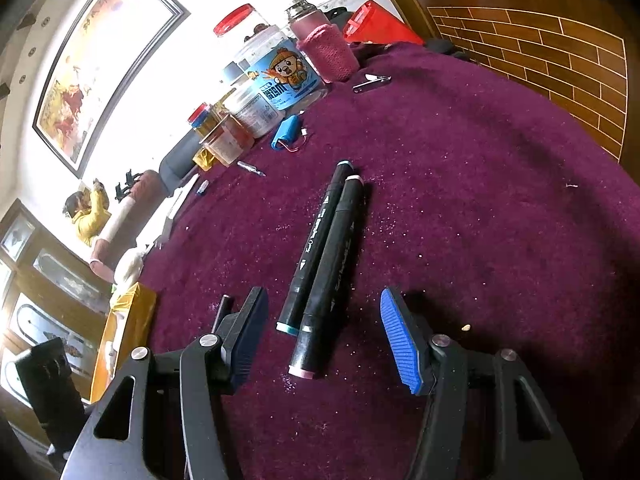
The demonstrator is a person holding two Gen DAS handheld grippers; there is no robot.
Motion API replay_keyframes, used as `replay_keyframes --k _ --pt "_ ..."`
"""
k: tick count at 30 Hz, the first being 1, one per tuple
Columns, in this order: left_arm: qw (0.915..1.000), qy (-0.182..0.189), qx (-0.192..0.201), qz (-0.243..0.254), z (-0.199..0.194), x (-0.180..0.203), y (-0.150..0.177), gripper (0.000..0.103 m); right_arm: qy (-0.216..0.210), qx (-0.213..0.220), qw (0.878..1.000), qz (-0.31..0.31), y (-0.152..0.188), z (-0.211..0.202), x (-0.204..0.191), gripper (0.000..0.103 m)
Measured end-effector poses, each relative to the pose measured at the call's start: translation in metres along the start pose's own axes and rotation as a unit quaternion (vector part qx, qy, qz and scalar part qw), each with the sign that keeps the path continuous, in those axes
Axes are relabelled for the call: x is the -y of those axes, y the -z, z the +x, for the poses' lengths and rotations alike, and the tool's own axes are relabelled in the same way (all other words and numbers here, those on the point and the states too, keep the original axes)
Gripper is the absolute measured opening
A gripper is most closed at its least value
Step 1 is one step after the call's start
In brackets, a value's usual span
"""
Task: Organize rigid objects
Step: 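Grasp two black pens from the carpet with the left gripper, then carry the black pens toward the box with left while right grasps a clear pen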
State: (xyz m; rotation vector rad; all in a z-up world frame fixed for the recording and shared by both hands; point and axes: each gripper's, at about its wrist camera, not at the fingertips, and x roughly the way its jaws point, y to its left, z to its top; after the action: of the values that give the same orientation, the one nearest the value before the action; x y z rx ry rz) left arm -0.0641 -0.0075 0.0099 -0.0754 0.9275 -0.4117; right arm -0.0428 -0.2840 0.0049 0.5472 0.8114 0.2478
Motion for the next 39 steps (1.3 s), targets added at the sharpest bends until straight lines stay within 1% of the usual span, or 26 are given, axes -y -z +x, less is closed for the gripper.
replay_keyframes --k 2,4,7,9,12,14,15,16,17,18,21,24,25,27,29,30,31,32,33,35,37,38,39 --pt "0.9997 -0.014 -0.013 0.016 0.007 0.003 0.001 0.021 0.0 -0.001 1.0 0.0 0.0 0.0 0.0 0.053" --pt "0.9998 -0.012 -0.009 0.017 0.008 0.004 0.001 0.027 -0.001 -0.003 1.0 0.0 0.0 0.001 0.0 0.053" --pt "0.9991 -0.023 -0.013 0.033 0.012 0.01 0.001 0.035 -0.001 -0.002 1.0 0.0 0.0 0.001 0.0 0.053" --pt "0.9966 -0.048 -0.018 0.065 0.016 0.021 0.001 0.036 -0.001 -0.002 1.0 0.001 0.0 0.001 0.0 0.053" --pt "0.9901 -0.084 -0.023 0.11 0.024 0.036 0.0 0.037 -0.001 -0.002 1.0 0.001 0.0 0.001 0.0 0.053" --pt "0.9909 -0.075 -0.025 0.109 0.027 0.035 -0.004 0.037 0.001 -0.003 1.0 0.001 0.0 0.002 0.001 0.053" --pt "0.9922 -0.067 -0.024 0.102 0.029 0.032 -0.007 0.034 0.003 -0.004 1.0 0.001 -0.001 0.002 0.001 0.053" --pt "0.993 -0.064 -0.022 0.098 0.029 0.03 -0.009 0.021 0.005 -0.004 1.0 0.001 -0.001 0.002 0.001 0.053" --pt "0.9946 -0.053 -0.019 0.087 0.028 0.025 -0.011 0.012 0.006 -0.004 1.0 0.001 -0.001 0.002 0.001 0.053" --pt "0.9966 -0.035 -0.018 0.072 0.026 0.019 -0.011 0.006 0.009 -0.003 1.0 0.001 -0.001 0.003 0.001 0.053" --pt "0.9989 -0.019 -0.002 0.043 0.013 0.008 -0.005 0.006 0.023 -0.005 1.0 -0.006 -0.001 0.003 -0.003 0.053" --pt "0.9993 0.009 0.026 0.025 -0.013 -0.001 0.003 0.006 0.028 -0.011 0.998 -0.051 0.007 -0.01 -0.025 0.053" --pt "0.9989 0.022 0.039 0.018 -0.025 -0.005 0.006 0.006 0.017 -0.02 0.997 -0.067 0.014 -0.016 -0.038 0.053" --pt "0.997 0.045 0.063 -0.002 -0.047 -0.014 0.011 0.007 0.003 -0.052 0.993 -0.105 0.03 -0.017 -0.064 0.053" --pt "0.9947 0.062 0.08 -0.02 -0.064 -0.024 0.014 0.007 0.016 -0.087 0.986 -0.145 0.047 -0.008 -0.088 0.053" --pt "0.9929 0.067 0.093 -0.033 -0.077 -0.032 0.017 0.007 0.023 -0.112 0.98 -0.162 0.059 0.002 -0.101 0.053" --pt "0.9915 0.07 0.101 -0.042 -0.085 -0.038 0.019 0.007 0.028 -0.129 0.976 -0.171 0.067 0.01 -0.109 0.053" --pt "0.9893 0.076 0.112 -0.055 -0.095 -0.048 0.022 0.007 0.036 -0.14 0.973 -0.179 0.073 0.018 -0.116 0.056" --pt "0.9874 0.078 0.12 -0.067 -0.104 -0.058 0.025 0.007 0.062 -0.127 0.97 -0.2 0.079 0.022 -0.127 0.055" --pt "0.9844 0.072 0.133 -0.089 -0.121 -0.078 0.033 0.007 0.085 -0.131 0.961 -0.228 0.087 0.031 -0.142 0.056" --pt "0.9819 0.053 0.147 -0.107 -0.134 -0.097 0.043 0.007 0.128 -0.124 0.944 -0.276 0.096 0.041 -0.158 0.056" --pt "0.9804 0.043 0.152 -0.118 -0.14 -0.106 0.049 0.007 0.137 -0.116 0.938 -0.296 0.1 0.043 -0.163 0.049" --pt "0.9786 0.033 0.156 -0.131 -0.145 -0.117 0.055 0.007 0.13 -0.111 0.938 -0.302 0.101 0.043 -0.165 0.037"
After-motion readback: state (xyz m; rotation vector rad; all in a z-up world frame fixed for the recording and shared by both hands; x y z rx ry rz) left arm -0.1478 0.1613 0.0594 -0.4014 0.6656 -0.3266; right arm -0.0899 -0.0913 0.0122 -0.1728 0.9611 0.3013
